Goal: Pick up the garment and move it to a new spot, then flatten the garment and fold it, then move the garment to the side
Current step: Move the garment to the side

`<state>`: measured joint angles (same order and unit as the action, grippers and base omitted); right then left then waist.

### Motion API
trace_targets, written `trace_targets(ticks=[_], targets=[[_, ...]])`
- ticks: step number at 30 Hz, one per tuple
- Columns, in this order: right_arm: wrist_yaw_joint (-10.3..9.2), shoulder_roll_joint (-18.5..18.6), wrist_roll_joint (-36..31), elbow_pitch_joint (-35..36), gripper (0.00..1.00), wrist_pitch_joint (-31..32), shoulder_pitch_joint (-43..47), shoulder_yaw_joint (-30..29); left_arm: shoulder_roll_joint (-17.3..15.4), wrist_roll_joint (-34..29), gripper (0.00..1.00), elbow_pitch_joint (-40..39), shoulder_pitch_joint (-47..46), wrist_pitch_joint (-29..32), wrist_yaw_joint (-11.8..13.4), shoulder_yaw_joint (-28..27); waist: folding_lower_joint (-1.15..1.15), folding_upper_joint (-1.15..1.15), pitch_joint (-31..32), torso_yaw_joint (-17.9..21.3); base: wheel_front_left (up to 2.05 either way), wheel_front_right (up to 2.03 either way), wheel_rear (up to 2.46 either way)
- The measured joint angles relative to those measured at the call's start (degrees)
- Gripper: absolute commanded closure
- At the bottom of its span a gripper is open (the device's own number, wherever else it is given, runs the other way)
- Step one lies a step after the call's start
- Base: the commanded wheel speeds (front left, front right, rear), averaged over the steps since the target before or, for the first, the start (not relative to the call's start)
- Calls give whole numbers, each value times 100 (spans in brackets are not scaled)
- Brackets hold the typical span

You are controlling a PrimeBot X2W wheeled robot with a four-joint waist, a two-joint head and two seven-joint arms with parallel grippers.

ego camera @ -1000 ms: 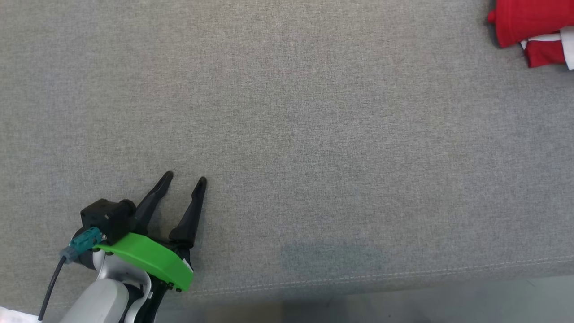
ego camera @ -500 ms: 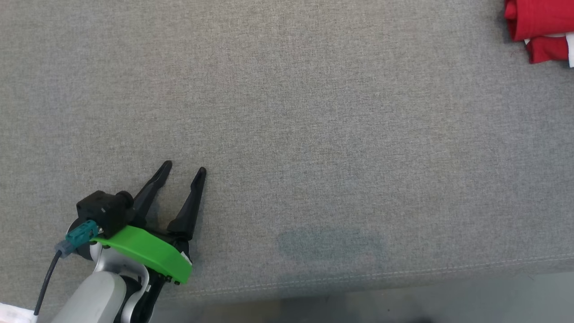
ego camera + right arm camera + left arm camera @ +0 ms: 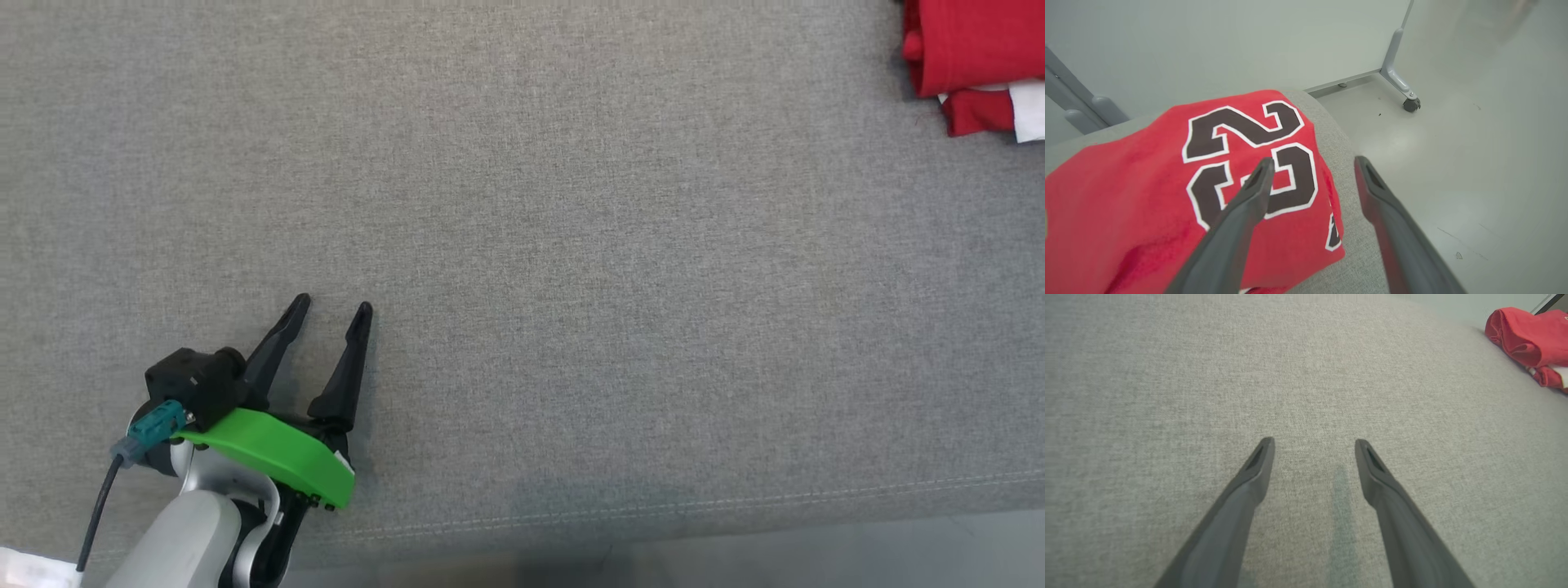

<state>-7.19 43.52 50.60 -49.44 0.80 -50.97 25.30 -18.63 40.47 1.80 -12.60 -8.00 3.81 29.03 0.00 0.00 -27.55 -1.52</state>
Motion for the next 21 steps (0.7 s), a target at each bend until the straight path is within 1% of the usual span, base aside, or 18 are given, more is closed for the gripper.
trace_targets(ticks=[3, 7, 11, 13, 19, 21], targets=[[14, -5, -69, 179, 0, -396, 0, -19, 94, 0, 0, 109, 0, -143, 0, -49, 0, 0, 146, -31, 0, 0, 0], [160, 1, -234, 433, 0, -918, 151, 42, 185, 0, 0, 272, 1, -323, 10, -119, 0, 0, 390, -82, 0, 0, 0], [205, -33, -285, 624, 0, -1422, 431, 25, 200, 0, 0, 447, 9, -426, 53, -244, 0, 0, 669, -146, 0, 0, 0], [207, -133, -269, 716, 0, -1584, 565, -16, 187, -37, 0, 560, 21, -468, 85, -302, 0, 0, 818, -182, 0, 0, 0], [192, -630, -288, 959, 0, -1589, 1312, 33, 152, -256, 0, 861, 178, -575, 135, -524, 0, 0, 1286, -277, 0, 0, 0], [148, -795, -328, 1029, 0, -1588, 1588, 77, 142, -260, 0, 961, 277, -575, 165, -601, 0, 0, 1447, -298, 0, 0, 0]])
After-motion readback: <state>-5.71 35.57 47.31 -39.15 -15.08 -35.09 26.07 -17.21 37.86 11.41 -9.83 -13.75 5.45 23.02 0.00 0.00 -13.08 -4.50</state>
